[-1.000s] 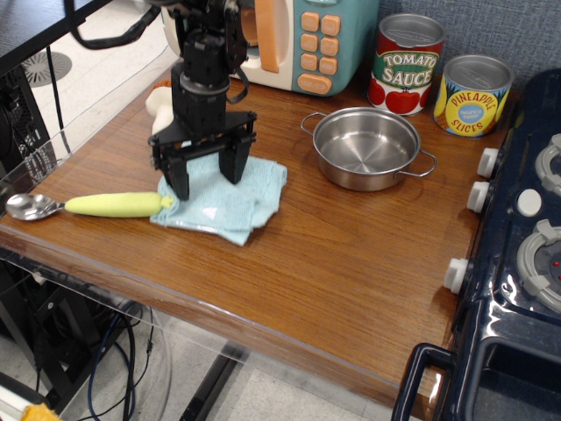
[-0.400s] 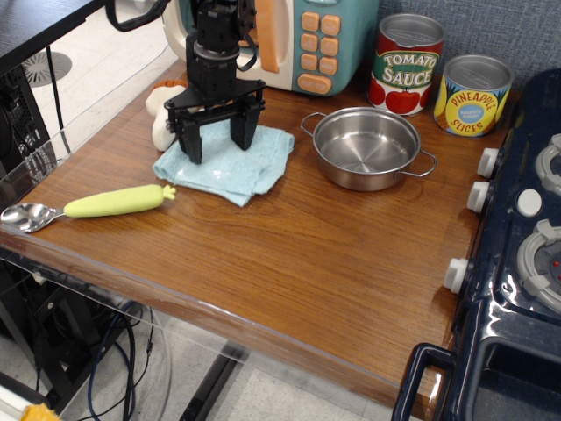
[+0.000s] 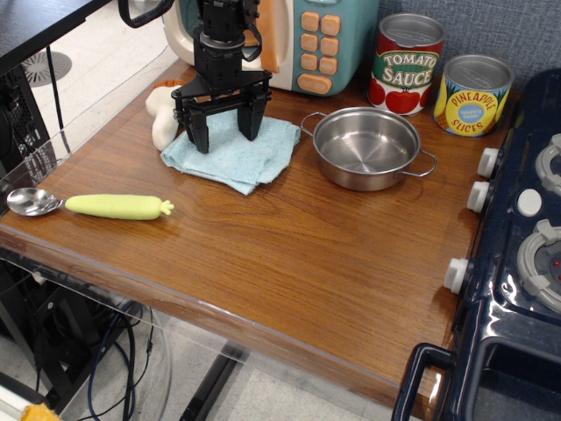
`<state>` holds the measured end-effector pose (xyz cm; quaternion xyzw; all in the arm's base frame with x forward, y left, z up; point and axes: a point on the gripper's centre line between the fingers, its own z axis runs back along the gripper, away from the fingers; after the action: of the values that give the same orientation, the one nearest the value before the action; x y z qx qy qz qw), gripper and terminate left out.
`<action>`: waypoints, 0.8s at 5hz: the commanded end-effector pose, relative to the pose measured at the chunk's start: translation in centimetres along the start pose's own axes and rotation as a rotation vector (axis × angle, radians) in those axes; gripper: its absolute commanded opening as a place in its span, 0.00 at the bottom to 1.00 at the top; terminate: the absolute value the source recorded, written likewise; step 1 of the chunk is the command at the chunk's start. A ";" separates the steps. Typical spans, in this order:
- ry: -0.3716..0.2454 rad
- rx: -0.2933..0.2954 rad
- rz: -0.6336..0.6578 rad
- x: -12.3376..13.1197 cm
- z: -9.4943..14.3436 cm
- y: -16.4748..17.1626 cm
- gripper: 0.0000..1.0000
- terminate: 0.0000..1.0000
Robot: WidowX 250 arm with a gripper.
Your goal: Pick up the towel and put it behind the spoon
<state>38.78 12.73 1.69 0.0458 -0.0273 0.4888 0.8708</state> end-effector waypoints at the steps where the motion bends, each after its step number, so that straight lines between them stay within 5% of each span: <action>1: -0.035 -0.078 0.009 -1.0 3.9 1.2 1.00 0.00; 4: -0.112 -0.157 0.030 -1.7 9.2 2.2 1.00 0.00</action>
<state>36.93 11.68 8.32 0.0111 -0.0795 0.4940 0.8657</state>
